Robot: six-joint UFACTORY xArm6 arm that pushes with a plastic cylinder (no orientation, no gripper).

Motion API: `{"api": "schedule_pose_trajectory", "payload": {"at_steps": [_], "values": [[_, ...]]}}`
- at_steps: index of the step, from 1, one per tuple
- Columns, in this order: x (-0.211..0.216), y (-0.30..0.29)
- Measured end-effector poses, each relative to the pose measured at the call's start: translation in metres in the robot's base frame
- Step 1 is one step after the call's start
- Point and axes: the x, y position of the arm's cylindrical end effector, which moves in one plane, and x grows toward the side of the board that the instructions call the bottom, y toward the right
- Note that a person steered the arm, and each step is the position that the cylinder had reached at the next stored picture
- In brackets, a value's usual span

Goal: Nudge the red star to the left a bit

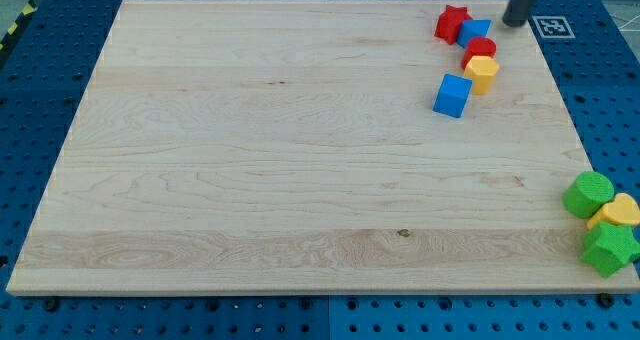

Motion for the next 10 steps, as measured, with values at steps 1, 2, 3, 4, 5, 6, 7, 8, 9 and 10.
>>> {"api": "schedule_pose_trajectory", "payload": {"at_steps": [1, 2, 3, 4, 5, 6, 7, 8, 9, 10], "values": [[-0.021, -0.034], [-0.016, -0.036], [0.003, -0.023], [0.014, -0.024], [0.016, -0.036], [0.020, -0.022], [0.020, 0.001], [0.027, -0.006], [0.029, -0.022], [0.030, -0.029]]}}
